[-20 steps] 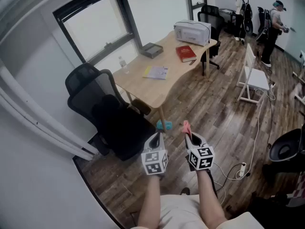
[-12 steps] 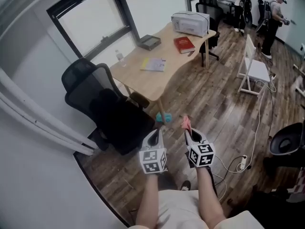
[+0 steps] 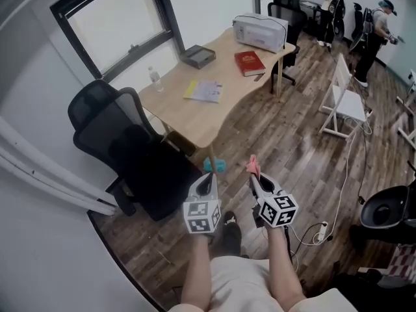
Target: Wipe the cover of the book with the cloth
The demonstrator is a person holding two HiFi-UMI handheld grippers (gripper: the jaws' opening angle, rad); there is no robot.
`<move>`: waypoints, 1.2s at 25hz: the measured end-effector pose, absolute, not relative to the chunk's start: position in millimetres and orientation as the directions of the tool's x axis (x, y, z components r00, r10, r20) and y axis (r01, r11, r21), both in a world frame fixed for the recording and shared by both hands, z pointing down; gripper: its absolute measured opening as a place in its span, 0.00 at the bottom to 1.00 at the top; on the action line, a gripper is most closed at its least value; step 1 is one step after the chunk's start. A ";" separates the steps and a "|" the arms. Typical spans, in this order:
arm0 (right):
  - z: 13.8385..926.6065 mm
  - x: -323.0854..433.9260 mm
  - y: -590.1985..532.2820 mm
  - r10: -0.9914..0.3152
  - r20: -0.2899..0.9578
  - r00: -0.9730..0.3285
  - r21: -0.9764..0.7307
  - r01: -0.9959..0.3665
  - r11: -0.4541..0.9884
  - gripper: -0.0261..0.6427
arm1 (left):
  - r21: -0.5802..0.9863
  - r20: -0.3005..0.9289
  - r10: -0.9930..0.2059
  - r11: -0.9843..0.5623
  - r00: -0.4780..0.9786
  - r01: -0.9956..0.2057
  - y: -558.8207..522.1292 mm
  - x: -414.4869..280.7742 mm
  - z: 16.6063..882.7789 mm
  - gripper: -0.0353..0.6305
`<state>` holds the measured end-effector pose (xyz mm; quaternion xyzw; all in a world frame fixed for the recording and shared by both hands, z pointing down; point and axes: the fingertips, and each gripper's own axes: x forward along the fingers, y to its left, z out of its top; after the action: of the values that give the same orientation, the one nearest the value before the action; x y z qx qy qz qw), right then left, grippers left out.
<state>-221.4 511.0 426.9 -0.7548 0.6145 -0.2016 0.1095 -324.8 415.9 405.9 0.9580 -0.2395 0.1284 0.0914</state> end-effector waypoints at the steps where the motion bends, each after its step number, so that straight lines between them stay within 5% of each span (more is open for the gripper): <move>1: 424.7 -206.8 501.0 -0.973 0.163 0.164 -0.441 -0.870 -0.220 0.09 | 0.141 0.297 -0.419 -0.870 0.858 -0.473 402.6 -310.1 409.6 0.06; 5: 417.9 -149.1 457.5 -0.971 0.146 0.191 -0.504 -0.830 -0.239 0.09 | 0.208 0.282 -0.437 -0.841 0.854 -0.499 335.1 -263.4 419.4 0.06; 9: 421.1 -88.3 418.8 -0.942 0.191 0.274 -0.390 -0.860 -0.329 0.08 | 0.222 0.230 -0.450 -0.839 0.863 -0.497 280.5 -214.0 417.6 0.06; 23: 451.7 27.2 336.0 -0.924 0.226 0.309 -0.404 -0.833 -0.378 0.09 | 0.304 0.286 -0.260 -0.888 0.922 -0.344 190.7 -106.1 471.4 0.06; 30: 476.2 107.3 266.3 -0.948 0.235 0.217 -0.453 -0.838 -0.304 0.09 | 0.281 0.302 -0.387 -0.838 0.871 -0.469 116.9 -47.4 482.4 0.06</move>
<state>107.3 266.3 476.2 -0.7714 0.5786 -0.2385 0.1148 -47.4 116.9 482.4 0.9513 -0.2248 0.1172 0.1753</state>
